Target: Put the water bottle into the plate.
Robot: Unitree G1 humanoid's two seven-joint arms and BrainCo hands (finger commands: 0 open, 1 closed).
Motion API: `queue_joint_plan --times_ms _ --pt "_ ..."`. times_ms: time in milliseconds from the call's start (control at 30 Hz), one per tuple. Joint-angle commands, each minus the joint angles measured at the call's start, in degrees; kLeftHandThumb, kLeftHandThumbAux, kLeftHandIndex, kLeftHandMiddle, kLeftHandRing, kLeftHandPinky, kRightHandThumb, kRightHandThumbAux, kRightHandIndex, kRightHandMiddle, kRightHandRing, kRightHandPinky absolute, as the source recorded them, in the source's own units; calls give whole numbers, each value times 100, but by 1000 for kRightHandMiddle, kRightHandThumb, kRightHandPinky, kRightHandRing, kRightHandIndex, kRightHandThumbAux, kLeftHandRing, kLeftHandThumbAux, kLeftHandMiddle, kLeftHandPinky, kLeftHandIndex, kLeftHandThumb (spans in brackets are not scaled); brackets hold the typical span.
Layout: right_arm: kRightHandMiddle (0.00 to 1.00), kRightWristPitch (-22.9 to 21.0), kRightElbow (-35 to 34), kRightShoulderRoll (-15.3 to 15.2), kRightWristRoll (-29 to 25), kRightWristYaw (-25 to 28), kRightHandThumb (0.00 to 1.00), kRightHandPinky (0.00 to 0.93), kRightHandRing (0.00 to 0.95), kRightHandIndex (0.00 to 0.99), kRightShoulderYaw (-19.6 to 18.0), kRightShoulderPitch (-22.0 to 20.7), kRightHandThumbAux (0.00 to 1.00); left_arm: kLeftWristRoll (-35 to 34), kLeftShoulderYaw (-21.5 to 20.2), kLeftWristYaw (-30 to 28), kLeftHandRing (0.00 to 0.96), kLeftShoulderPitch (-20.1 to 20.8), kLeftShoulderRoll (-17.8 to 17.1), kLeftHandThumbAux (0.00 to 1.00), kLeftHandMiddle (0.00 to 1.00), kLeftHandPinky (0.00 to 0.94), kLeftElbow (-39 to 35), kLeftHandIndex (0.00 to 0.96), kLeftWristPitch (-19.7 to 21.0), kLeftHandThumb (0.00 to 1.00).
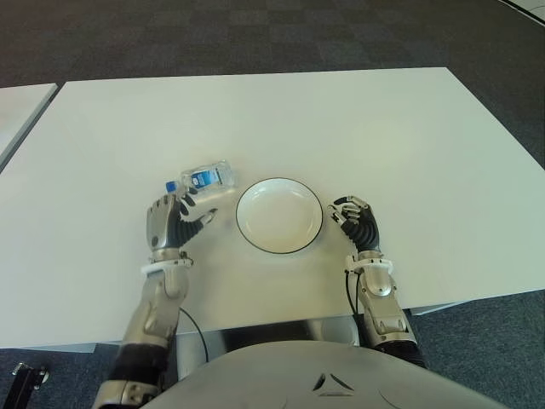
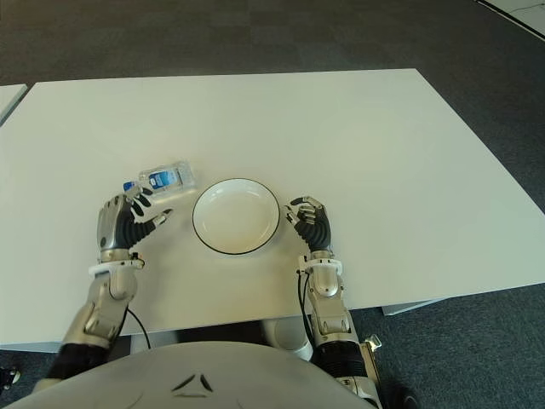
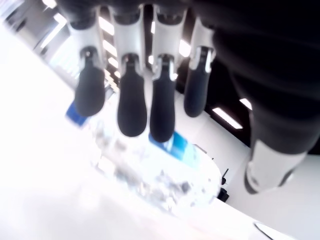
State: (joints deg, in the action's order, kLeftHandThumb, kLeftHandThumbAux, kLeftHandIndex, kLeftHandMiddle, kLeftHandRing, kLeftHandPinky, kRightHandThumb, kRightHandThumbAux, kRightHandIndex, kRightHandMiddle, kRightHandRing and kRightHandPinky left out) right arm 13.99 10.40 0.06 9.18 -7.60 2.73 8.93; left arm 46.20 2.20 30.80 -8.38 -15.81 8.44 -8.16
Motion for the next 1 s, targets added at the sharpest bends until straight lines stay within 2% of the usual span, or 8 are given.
queue_joint_plan --times_ms 33,167,267,300,400,500,700,1000 --pt "827 -15 44 36 30 -56 706 841 844 435 21 5 729 218 159 21 629 305 -285 670 540 600 319 400 191 839" --pt "822 -67 20 50 40 -97 706 835 837 435 30 10 729 269 257 95 490 651 -538 669 493 477 723 409 221 836" --pt "821 -79 22 56 46 -127 706 836 836 435 39 8 728 247 320 133 371 841 -650 685 393 381 979 416 194 754" --pt "821 -83 20 58 42 -136 706 838 836 435 36 9 728 259 360 125 310 958 -699 607 337 326 1100 344 193 724" --pt "826 -85 19 64 24 -148 706 849 841 436 31 13 728 254 471 100 170 1221 -795 476 195 184 1338 182 214 678" --pt "830 -81 22 70 5 -150 706 857 846 436 32 14 728 225 557 62 88 1442 -853 407 107 81 1528 87 233 653" --pt "837 -22 59 75 -47 -117 706 861 853 436 25 5 728 245 765 84 9 1848 -1047 265 12 8 1979 9 162 597" --pt "840 -60 53 94 -30 -141 706 861 857 436 39 7 728 358 1218 318 0 2400 -1338 159 0 0 2858 0 -97 526"
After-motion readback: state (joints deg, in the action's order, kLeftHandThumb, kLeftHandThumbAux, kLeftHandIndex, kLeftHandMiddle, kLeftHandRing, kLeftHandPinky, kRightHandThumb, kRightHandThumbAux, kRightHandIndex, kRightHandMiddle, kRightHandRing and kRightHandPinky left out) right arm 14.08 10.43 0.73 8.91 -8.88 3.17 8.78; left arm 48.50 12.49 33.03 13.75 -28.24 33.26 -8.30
